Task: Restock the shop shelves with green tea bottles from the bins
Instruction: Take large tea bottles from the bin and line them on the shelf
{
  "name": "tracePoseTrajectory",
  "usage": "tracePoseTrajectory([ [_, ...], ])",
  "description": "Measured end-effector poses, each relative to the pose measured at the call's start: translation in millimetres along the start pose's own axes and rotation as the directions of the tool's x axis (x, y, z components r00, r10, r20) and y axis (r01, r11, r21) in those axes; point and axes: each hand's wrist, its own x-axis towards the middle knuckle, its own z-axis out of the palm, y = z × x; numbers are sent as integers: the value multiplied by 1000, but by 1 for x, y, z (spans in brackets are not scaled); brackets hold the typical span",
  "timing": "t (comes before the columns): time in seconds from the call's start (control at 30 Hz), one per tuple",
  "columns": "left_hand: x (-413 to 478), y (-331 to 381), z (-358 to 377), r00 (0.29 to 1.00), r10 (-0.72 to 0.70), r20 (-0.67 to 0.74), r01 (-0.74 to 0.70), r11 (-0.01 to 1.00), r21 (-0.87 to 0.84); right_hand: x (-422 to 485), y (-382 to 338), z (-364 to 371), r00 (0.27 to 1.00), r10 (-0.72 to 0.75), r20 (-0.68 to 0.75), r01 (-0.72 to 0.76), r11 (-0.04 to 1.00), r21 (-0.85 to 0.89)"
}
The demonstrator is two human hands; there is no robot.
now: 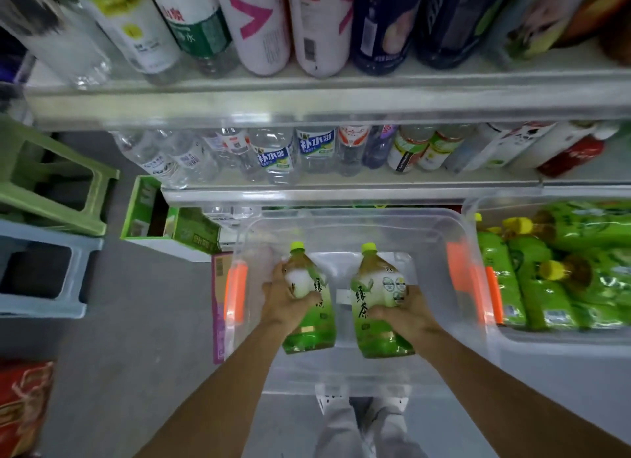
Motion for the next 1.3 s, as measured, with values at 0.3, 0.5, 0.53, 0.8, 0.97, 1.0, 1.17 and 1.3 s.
tracePoseTrajectory([
  [0.3,-102,77,-63,949,293,112,-208,855,-476,-114,-57,-92,952,-263,155,186,903,388],
  [0.5,-162,158,-98,907,390,160,-208,745,-634,-181,-120,-133,913,-395,105,269,774,573],
  [0.53,-171,172,-103,897,418,145,-236,729,-643,-192,-129,-140,898,-429,99,292,749,594],
  [0.8,-254,290,-136,736,664,-129,-569,505,-649,-267,-201,-230,684,-728,-34,604,540,586],
  [0.97,-295,362,-157,559,767,-313,-748,304,-590,-311,-255,-287,504,-862,-61,750,401,526],
  [1.0,-301,374,-162,531,776,-339,-772,278,-572,-319,-265,-296,474,-878,-64,768,377,518],
  [1.17,-332,430,-189,400,801,-445,-865,170,-472,-359,-317,-335,278,-948,-157,872,180,456],
  [1.3,-352,473,-212,275,813,-513,-898,27,-439,-388,-360,-362,148,-963,-224,907,42,418],
])
